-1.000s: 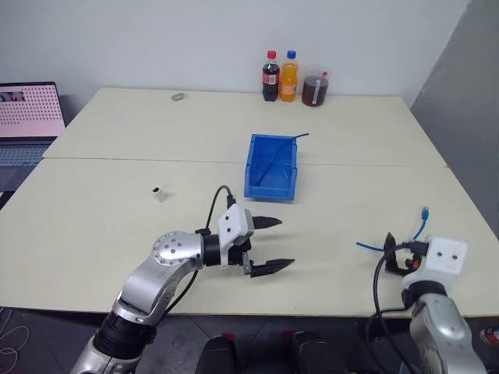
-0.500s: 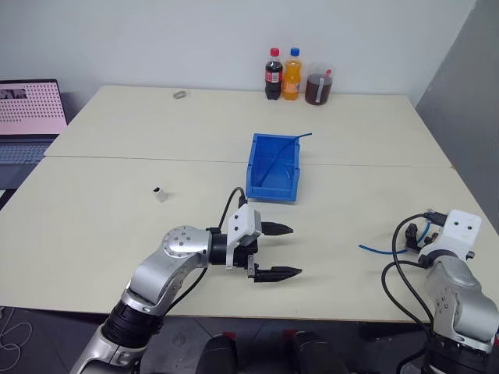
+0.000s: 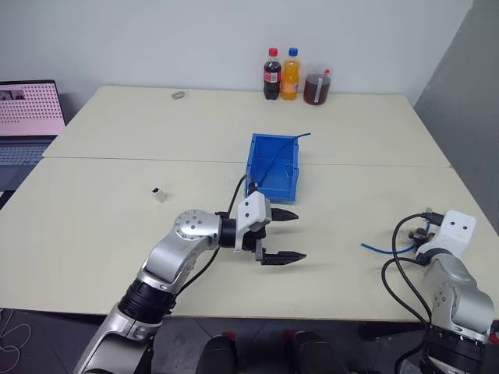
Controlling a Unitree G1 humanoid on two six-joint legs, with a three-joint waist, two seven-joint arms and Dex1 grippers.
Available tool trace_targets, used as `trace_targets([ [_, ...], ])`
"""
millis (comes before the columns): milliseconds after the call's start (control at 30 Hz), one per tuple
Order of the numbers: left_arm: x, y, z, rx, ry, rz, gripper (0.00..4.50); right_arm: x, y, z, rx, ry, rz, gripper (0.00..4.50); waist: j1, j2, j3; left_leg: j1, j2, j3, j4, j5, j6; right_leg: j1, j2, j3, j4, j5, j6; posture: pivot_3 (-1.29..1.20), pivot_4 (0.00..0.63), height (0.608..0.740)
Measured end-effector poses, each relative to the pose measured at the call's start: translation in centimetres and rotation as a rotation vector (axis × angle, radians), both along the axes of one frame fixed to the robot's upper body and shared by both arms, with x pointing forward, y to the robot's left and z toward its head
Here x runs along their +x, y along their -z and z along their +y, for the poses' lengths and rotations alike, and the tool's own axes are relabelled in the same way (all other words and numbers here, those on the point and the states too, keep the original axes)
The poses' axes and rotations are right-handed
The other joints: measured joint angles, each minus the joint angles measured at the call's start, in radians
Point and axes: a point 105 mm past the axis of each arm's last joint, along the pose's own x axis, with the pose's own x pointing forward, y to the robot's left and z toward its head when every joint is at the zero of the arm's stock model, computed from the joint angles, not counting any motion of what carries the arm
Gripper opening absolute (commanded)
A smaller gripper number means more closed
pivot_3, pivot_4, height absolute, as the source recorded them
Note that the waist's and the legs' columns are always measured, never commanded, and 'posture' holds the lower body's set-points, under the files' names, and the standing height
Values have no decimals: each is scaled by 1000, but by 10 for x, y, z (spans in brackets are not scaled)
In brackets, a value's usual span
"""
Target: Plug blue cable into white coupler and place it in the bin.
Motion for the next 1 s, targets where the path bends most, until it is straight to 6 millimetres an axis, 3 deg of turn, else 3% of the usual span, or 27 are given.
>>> trace_targets([
  [100,2,-2,-1,3,4,-9,4500,-1,-3,-5,20,29,-22,56,0,0,0,0,0,0,0,0,0,0,0,0,0,0,0,0,150,740],
  [267,2,0,1,11,0,1,4500,2,-7,-5,47,-8,-44,56,-1,2,1,0,0,0,0,0,0,0,0,0,0,0,0,0,150,740],
  [367,-3,8,14,33,-24,37,4500,5,-24,-10,-47,-106,-34,56,-3,5,2,0,0,1,0,0,0,0,0,1,0,0,0,0,150,740],
  [467,-13,22,40,85,-70,102,4500,8,-42,-7,-173,-315,-5,56,-5,6,3,1,1,1,-1,0,0,0,0,1,0,-1,0,0,150,740],
  [567,-47,50,84,186,-123,248,4500,12,-69,39,-401,-801,-5,56,-28,9,5,4,1,1,-3,0,1,1,1,3,0,-2,-2,0,150,740],
  [633,-54,61,101,202,-183,311,4500,9,-80,71,-498,-1048,-43,56,-28,6,6,4,2,-2,-3,0,1,1,1,-2,0,-3,-3,0,150,740],
  [700,-52,61,110,190,-242,307,4500,8,-79,101,-582,-1247,-65,56,-23,3,8,4,2,-3,-2,0,0,1,1,-3,0,-3,-3,0,150,740],
  [800,-35,60,144,174,-432,279,4500,8,-74,152,-742,-1564,-129,56,-23,3,9,4,2,-2,-1,0,1,1,0,-2,0,-2,-2,0,150,740],
  [867,-25,55,164,160,-539,253,4500,13,-72,186,-748,-1696,-205,56,-26,0,12,4,2,-1,0,0,1,1,0,-2,1,-1,0,0,150,740],
  [1000,-23,52,182,145,-613,245,4500,20,-60,240,-679,-1881,-253,56,-25,-2,12,2,2,0,0,0,0,0,-1,-1,1,0,-3,0,150,740],
])
